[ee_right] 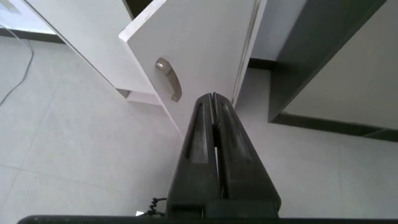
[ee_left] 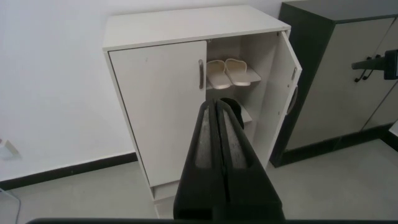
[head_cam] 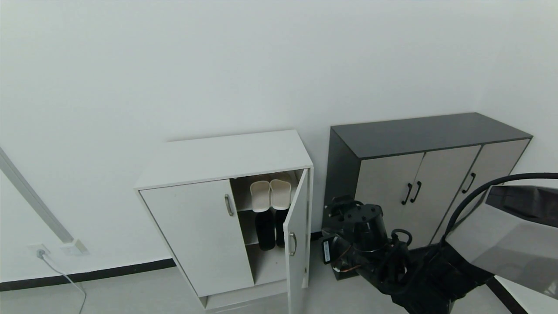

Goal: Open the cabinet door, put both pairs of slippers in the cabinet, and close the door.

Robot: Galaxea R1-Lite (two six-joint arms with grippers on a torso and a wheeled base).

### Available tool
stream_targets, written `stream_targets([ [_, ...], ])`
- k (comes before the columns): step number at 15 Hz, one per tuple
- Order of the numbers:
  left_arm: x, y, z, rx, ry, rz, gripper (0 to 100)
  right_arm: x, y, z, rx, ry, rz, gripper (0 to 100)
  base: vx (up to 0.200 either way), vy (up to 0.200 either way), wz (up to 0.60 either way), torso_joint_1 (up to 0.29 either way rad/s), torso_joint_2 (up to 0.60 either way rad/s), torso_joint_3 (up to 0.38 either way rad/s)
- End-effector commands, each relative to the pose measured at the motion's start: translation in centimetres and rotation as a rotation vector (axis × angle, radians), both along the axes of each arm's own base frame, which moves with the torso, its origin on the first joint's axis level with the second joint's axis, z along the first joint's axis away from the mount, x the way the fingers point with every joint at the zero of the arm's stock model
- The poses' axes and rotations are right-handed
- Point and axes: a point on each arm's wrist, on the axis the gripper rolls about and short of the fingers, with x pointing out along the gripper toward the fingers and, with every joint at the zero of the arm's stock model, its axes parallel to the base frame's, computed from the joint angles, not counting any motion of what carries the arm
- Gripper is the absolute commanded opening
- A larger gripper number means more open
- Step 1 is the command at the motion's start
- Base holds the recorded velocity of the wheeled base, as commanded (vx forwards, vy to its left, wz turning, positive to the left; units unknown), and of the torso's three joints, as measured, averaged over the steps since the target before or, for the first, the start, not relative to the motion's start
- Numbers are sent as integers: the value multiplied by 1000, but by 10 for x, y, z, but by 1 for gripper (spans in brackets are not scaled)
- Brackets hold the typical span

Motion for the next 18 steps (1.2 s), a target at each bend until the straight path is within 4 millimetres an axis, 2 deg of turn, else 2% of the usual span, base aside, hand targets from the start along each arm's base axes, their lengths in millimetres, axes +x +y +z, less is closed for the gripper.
stream_targets([
  [1, 0, 0, 0, 0, 1, 0, 0, -1, 0, 0, 0, 2, 1, 0, 0, 0, 600, -7, 2, 2],
  [7, 0, 0, 0, 0, 1, 0, 0, 5, -9, 3, -12, -31, -34, 0, 0, 0, 0, 0, 0, 0],
  [11, 0, 0, 0, 0, 1, 0, 0, 8, -31, 5, -105, -19, -95, 0, 0, 0, 0, 0, 0, 0],
  [15, 0, 0, 0, 0, -1, 0, 0, 15, -32, -13, -143, 28, -105, 0, 0, 0, 0, 0, 0, 0],
  [18, 0, 0, 0, 0, 1, 0, 0, 26, -22, -31, -152, 46, -103, 0, 0, 0, 0, 0, 0, 0],
])
